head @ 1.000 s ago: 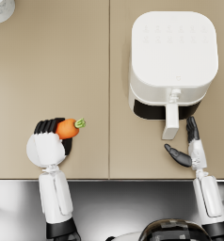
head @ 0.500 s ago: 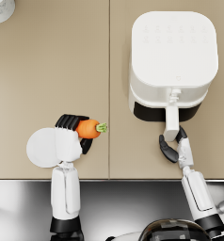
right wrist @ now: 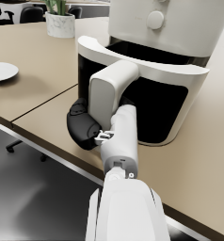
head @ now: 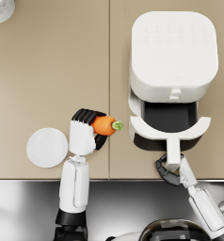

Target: Pick up the carrot and place it into the air fryer

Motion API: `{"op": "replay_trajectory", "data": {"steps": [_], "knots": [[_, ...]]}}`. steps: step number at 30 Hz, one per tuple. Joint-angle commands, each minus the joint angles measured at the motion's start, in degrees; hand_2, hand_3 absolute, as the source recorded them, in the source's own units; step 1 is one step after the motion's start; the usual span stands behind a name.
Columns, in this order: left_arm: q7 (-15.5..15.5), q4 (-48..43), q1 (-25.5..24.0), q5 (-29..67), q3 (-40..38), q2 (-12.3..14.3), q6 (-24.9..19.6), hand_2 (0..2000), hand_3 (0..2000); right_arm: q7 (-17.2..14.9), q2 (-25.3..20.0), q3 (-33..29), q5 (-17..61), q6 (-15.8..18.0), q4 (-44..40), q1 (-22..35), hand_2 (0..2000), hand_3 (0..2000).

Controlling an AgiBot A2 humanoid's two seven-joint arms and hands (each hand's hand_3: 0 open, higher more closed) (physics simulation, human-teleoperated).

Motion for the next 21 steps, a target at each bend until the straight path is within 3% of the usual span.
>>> {"op": "replay_trajectory", "data": {"steps": [1,6,15,16,21], "knots": [[0.0,4.6,6.3,0.0,4.5,2.4,0.0,2000,2000,0.0,2.0,10.1,0.0,0.0,10.4,-1.1,2000,2000],[0.0,10.8,12.7,0.0,13.1,7.3,0.0,2000,2000,0.1,5.6,14.7,0.0,1.9,17.2,-2.9,2000,2000],[0.0,16.8,17.1,0.0,23.0,11.9,-0.1,2000,2000,0.5,8.6,21.9,0.0,8.6,24.5,-4.3,2000,2000],[0.0,18.0,17.2,0.0,23.6,12.1,-0.1,2000,2000,0.6,10.5,1.7,0.0,8.7,9.6,-4.9,2000,2000],[0.0,21.8,17.3,0.0,25.1,13.0,0.0,2000,2000,0.9,11.2,1.5,-0.1,11.6,10.0,-5.2,2000,2000]]}}
